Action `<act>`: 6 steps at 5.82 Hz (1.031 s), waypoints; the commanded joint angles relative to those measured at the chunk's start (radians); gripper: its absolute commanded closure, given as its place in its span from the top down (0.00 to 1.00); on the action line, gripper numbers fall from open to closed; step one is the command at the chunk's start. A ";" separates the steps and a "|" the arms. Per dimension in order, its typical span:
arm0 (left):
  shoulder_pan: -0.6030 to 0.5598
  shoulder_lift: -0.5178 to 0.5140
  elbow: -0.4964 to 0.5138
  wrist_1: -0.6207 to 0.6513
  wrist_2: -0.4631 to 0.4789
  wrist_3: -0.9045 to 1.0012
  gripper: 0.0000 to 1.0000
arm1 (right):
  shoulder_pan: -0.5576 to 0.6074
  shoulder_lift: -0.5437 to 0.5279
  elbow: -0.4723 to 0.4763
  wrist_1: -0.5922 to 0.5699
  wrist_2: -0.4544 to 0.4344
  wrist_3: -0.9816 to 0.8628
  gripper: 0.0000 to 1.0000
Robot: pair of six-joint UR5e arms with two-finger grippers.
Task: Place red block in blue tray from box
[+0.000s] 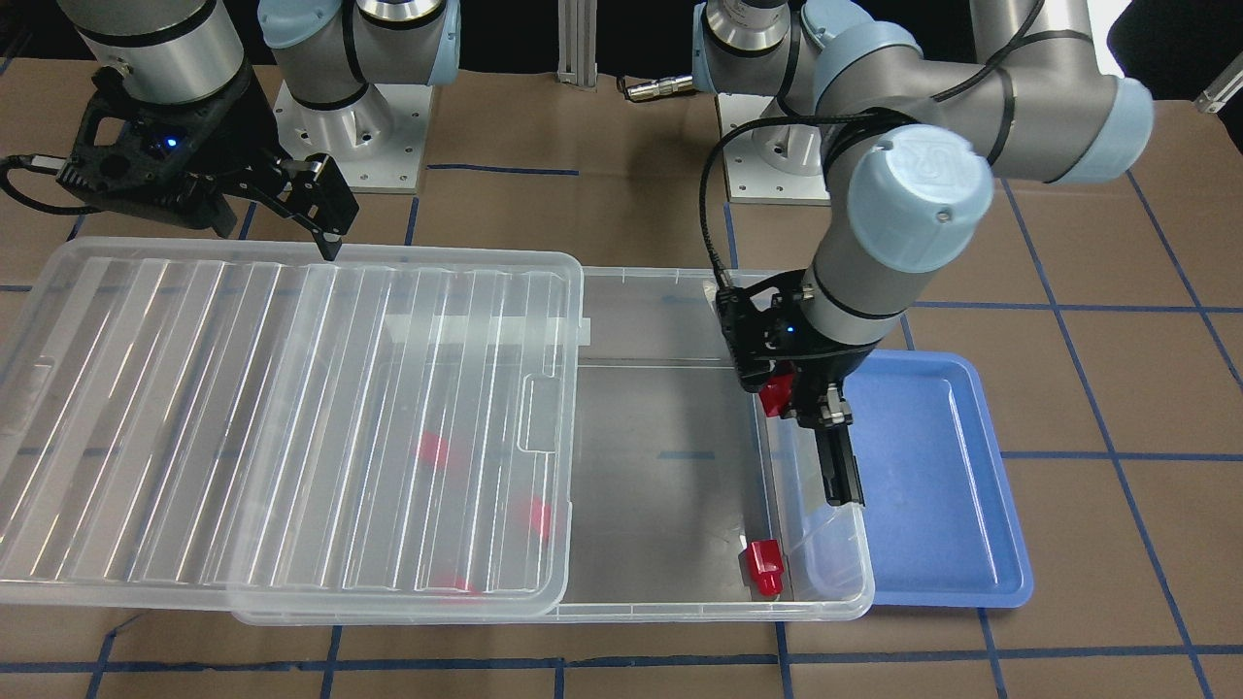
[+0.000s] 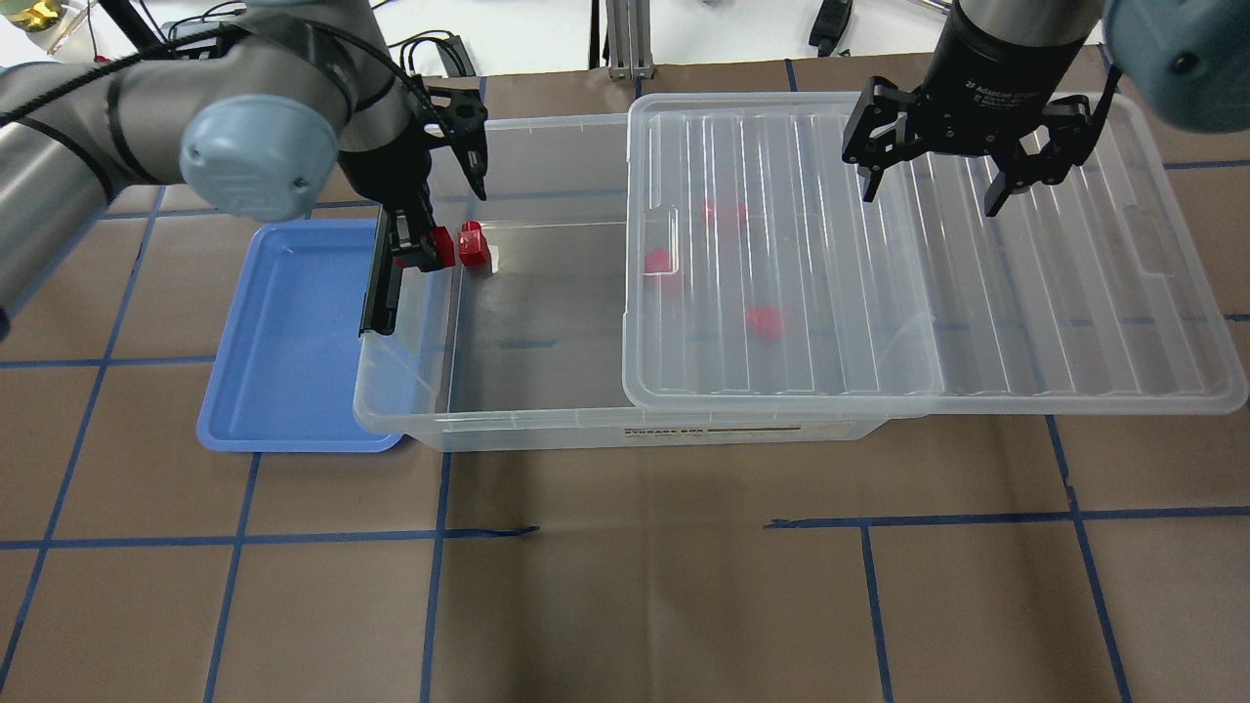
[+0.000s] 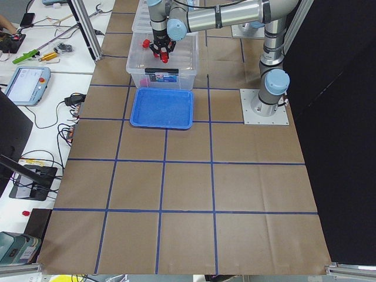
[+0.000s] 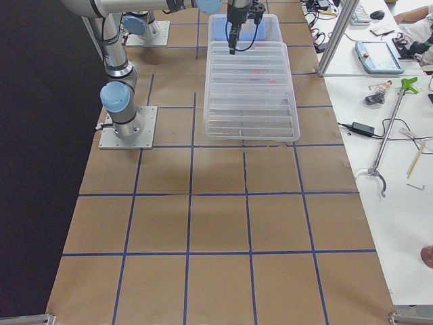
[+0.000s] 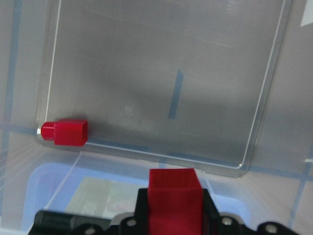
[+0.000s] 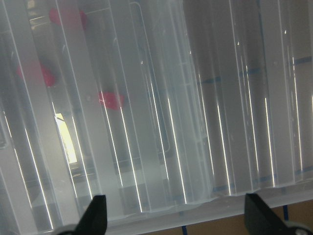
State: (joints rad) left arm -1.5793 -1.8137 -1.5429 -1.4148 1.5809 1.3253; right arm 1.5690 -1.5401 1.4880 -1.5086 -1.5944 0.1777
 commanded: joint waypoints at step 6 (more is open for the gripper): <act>0.340 -0.142 -0.333 0.454 -0.009 0.607 0.13 | -0.742 0.303 0.012 -0.284 -0.053 -0.923 1.00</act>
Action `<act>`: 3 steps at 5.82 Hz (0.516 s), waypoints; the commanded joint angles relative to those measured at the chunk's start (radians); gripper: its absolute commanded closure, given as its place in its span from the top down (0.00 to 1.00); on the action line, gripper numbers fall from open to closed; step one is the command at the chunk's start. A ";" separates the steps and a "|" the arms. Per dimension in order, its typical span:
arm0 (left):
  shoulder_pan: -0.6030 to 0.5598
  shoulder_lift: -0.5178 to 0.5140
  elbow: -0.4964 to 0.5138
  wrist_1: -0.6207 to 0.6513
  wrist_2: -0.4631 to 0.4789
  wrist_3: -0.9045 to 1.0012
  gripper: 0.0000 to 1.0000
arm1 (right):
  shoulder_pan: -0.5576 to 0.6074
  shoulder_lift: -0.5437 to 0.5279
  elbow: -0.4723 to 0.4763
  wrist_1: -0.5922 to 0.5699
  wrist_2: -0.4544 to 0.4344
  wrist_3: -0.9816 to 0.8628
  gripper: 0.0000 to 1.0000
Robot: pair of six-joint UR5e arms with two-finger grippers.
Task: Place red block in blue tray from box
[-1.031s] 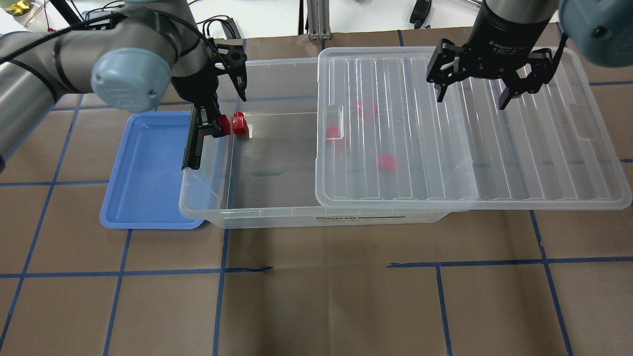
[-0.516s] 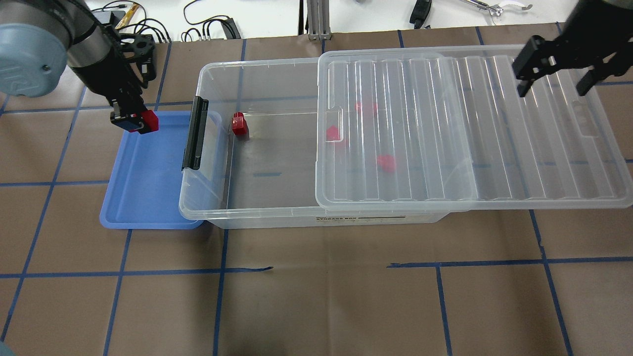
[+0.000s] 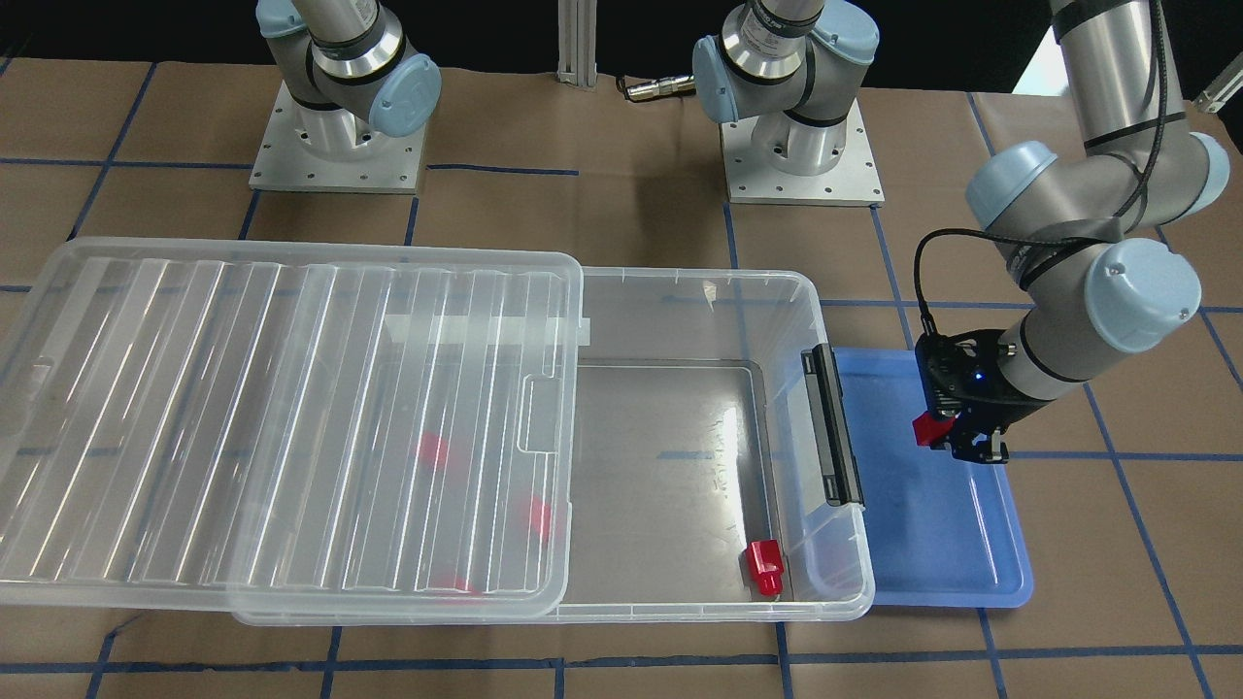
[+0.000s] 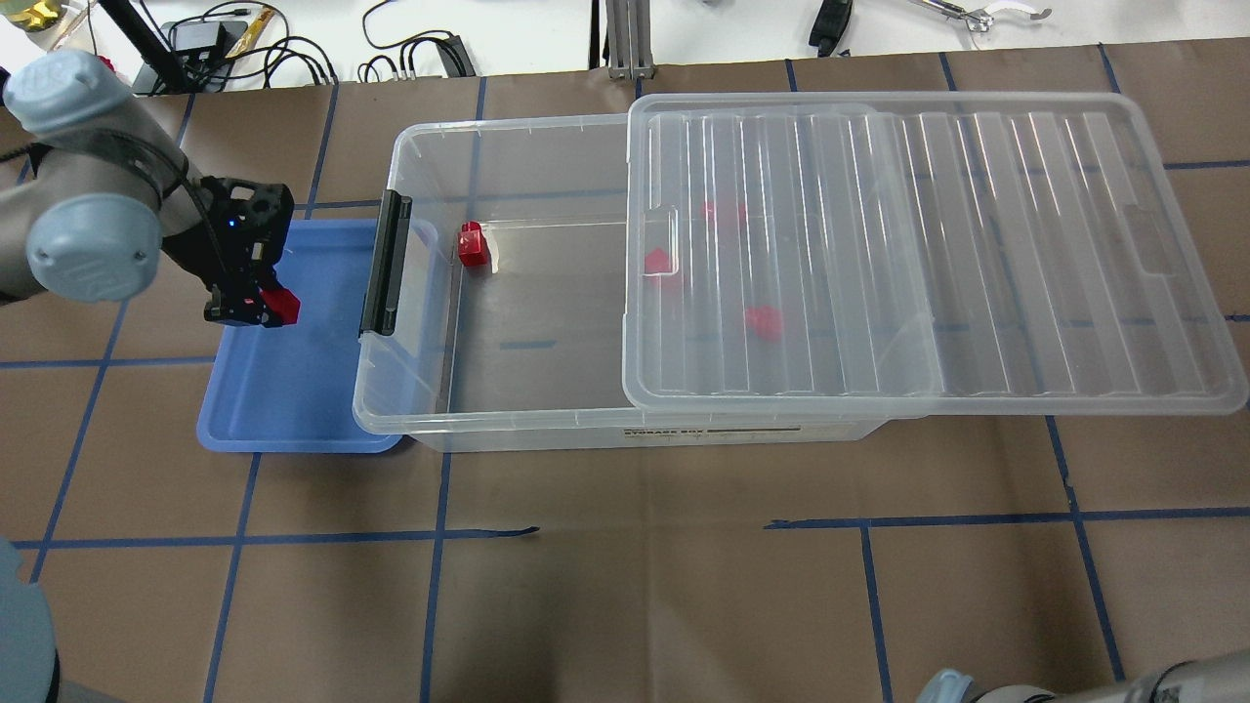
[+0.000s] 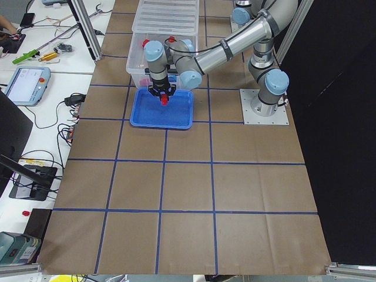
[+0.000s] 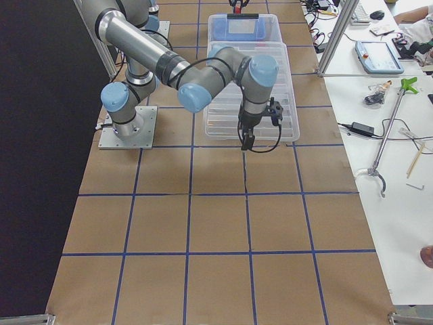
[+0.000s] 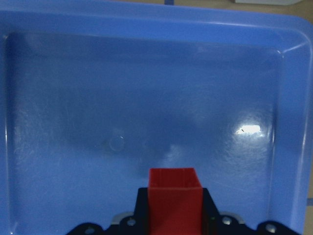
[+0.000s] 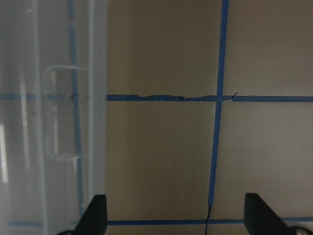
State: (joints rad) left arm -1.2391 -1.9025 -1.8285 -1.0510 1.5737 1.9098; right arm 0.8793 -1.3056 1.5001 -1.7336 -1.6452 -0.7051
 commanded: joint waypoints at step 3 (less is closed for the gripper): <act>-0.002 -0.102 -0.037 0.105 -0.040 0.023 0.97 | -0.054 0.074 0.107 -0.081 0.077 0.042 1.00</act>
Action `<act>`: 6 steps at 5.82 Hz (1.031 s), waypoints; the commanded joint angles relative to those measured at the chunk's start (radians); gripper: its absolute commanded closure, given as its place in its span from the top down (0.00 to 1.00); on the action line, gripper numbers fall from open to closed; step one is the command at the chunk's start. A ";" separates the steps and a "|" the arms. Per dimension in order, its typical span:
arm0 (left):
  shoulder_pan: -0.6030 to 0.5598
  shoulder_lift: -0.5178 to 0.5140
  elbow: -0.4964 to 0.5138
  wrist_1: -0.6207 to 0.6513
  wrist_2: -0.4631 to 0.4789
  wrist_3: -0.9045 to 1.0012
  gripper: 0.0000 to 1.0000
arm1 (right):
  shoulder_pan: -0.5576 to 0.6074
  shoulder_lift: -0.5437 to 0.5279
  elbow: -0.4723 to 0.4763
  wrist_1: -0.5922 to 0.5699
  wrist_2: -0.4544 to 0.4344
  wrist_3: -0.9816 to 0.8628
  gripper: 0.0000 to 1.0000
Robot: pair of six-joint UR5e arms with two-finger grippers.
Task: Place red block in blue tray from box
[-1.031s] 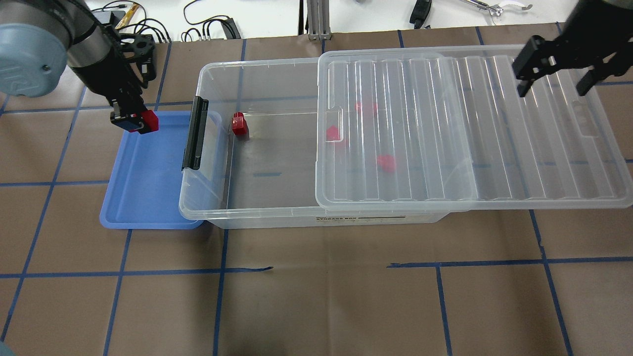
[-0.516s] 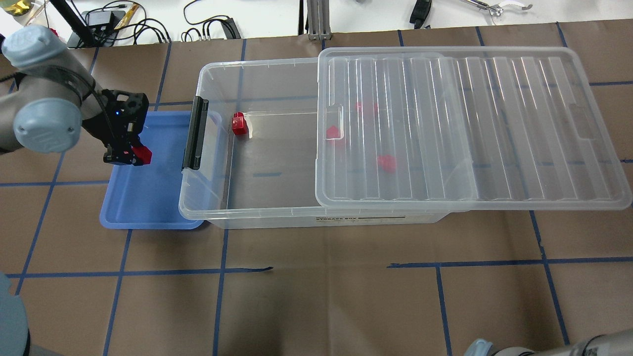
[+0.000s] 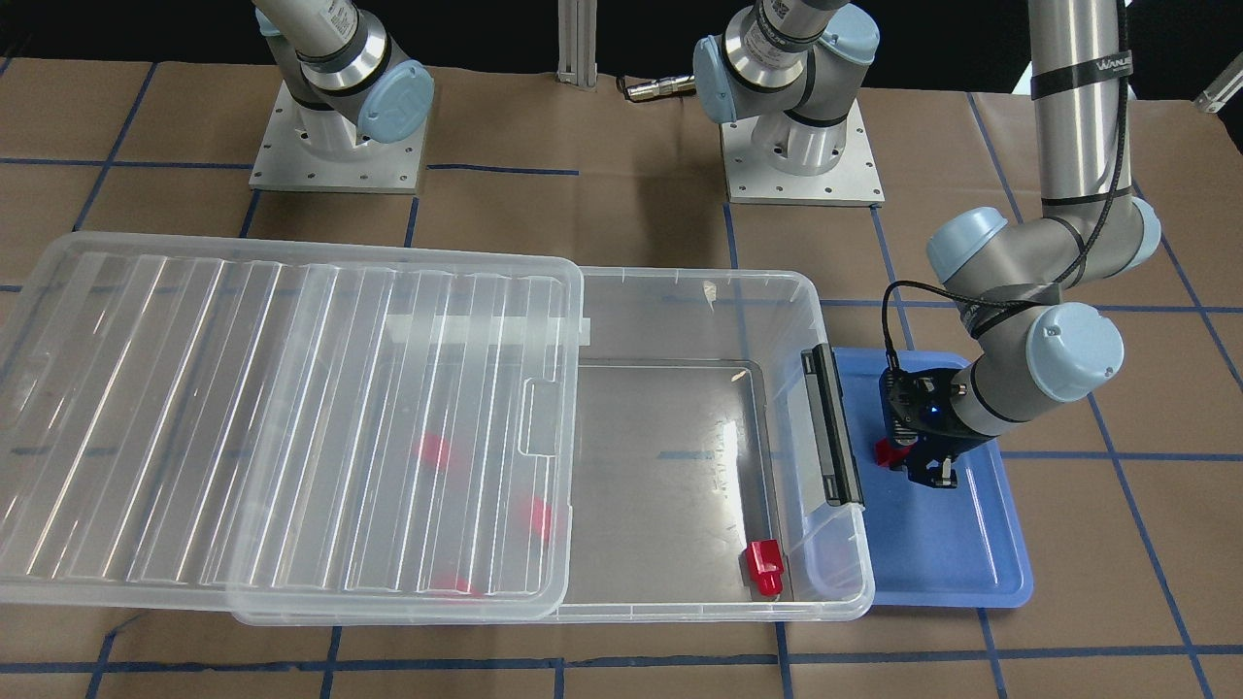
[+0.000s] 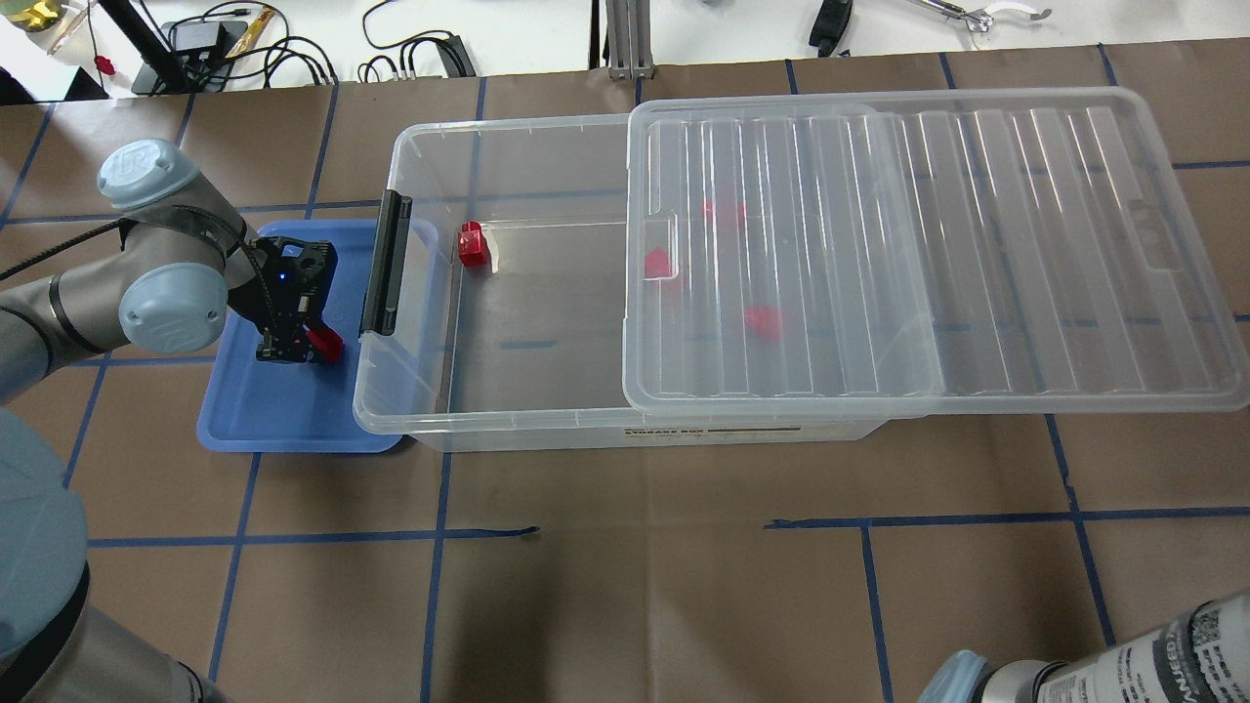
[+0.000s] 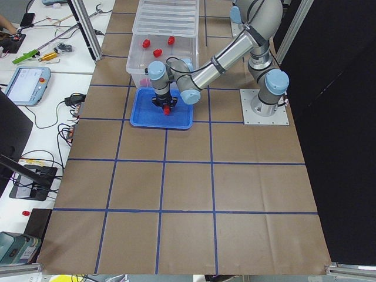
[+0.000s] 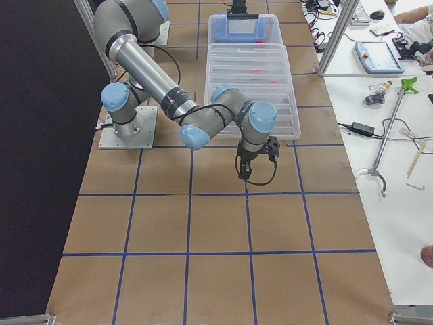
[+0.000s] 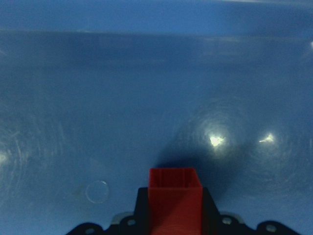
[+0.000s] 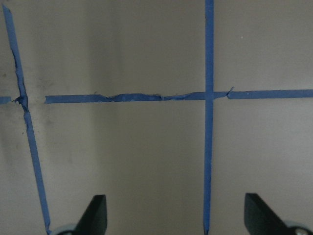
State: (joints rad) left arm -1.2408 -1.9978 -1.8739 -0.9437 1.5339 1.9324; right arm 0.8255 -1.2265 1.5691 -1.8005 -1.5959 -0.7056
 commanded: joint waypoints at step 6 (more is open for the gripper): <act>-0.145 0.235 0.484 -0.830 -0.003 -0.420 0.98 | 0.127 -0.087 0.136 -0.019 0.131 0.195 1.00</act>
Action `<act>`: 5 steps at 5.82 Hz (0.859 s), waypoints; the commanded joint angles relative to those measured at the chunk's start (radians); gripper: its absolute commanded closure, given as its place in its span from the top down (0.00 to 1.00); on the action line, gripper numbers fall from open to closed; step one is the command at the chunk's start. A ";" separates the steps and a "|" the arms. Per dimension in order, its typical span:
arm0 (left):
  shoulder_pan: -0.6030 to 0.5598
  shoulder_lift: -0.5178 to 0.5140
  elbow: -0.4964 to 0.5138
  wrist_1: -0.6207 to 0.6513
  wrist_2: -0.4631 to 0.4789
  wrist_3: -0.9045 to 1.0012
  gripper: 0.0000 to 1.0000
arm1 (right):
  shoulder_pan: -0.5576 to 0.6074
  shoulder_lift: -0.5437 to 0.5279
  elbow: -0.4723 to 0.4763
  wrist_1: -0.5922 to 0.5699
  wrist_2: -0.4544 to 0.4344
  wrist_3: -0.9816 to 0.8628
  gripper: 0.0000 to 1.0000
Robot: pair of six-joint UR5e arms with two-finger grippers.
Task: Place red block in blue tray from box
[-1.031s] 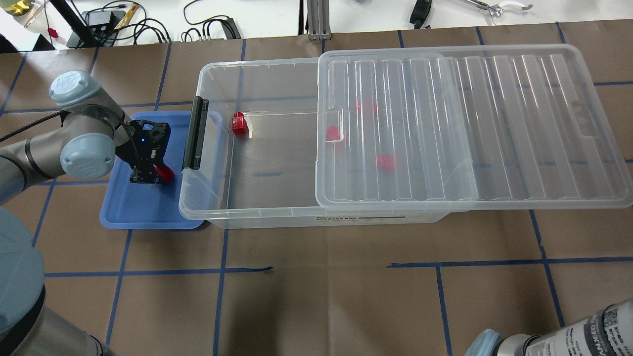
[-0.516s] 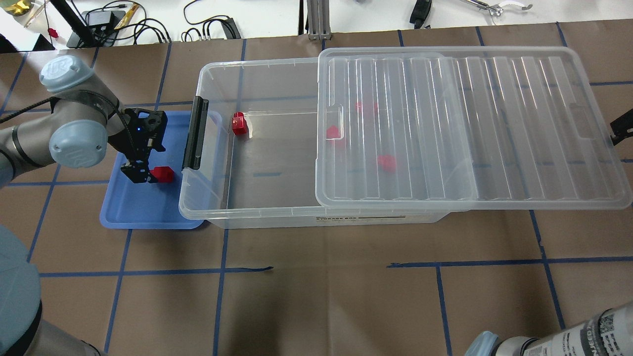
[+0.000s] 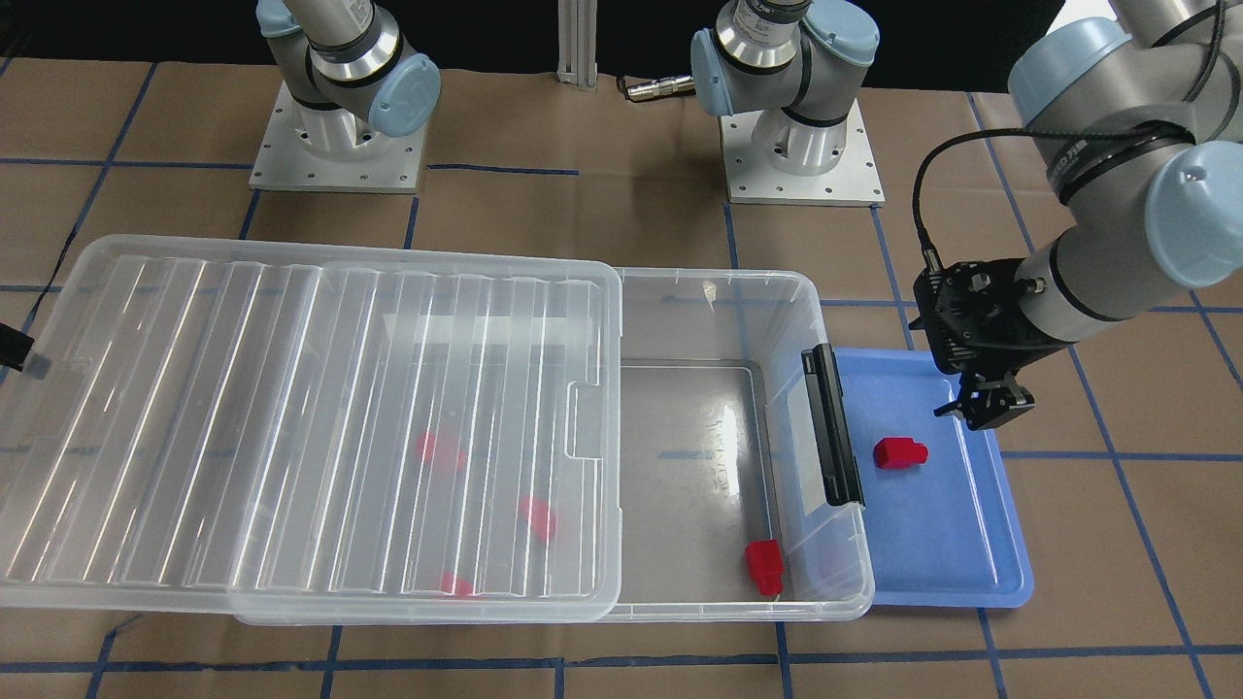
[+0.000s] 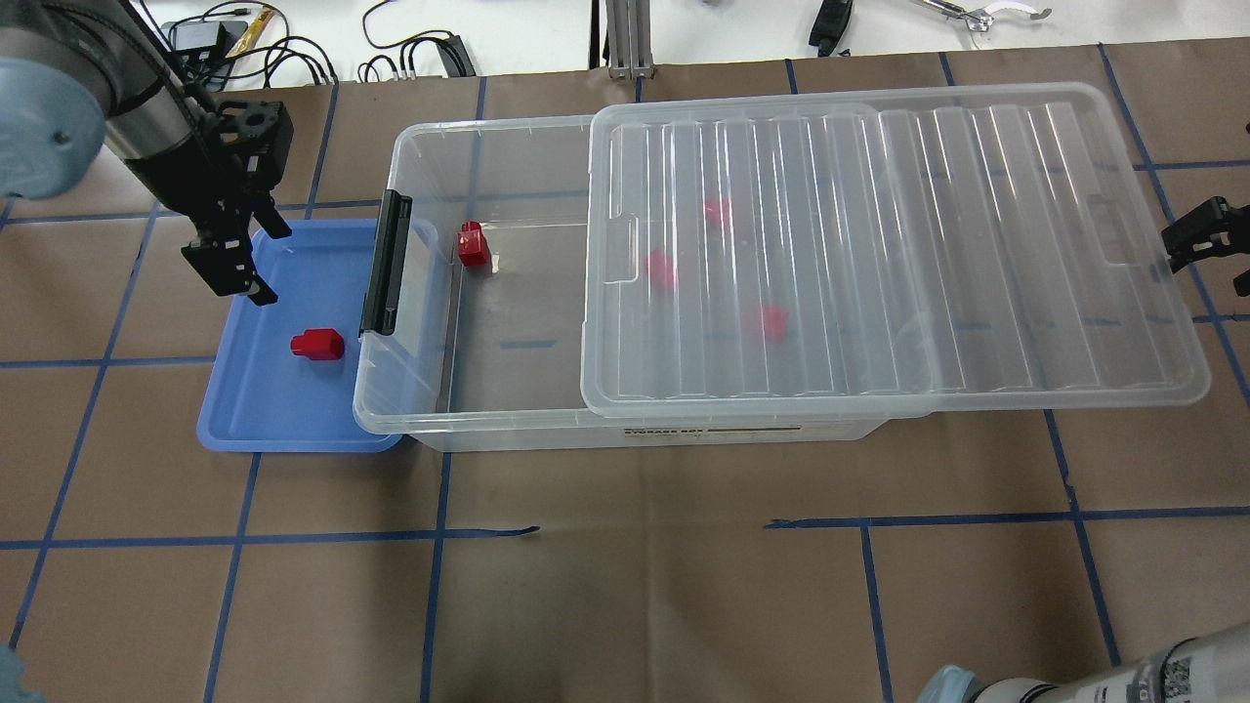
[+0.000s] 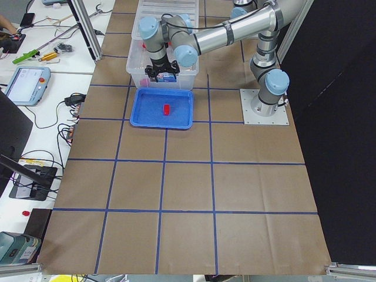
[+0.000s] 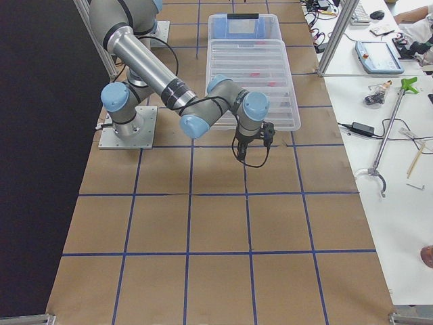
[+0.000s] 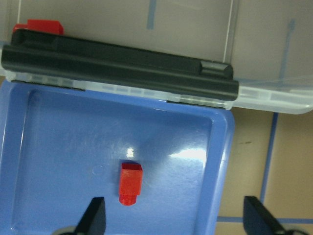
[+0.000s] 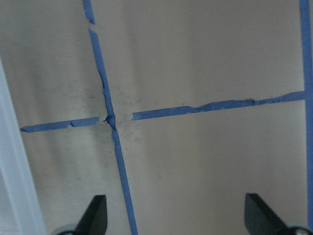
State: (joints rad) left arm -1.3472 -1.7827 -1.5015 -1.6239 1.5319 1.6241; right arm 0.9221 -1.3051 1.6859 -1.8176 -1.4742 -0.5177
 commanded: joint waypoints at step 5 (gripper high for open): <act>-0.182 0.066 0.195 -0.206 0.010 -0.896 0.98 | 0.226 -0.109 0.124 -0.002 0.049 0.256 1.00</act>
State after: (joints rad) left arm -1.5155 -1.7276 -1.3057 -1.8310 1.5424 0.8623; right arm 1.0966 -1.3981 1.7925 -1.8191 -1.4260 -0.3181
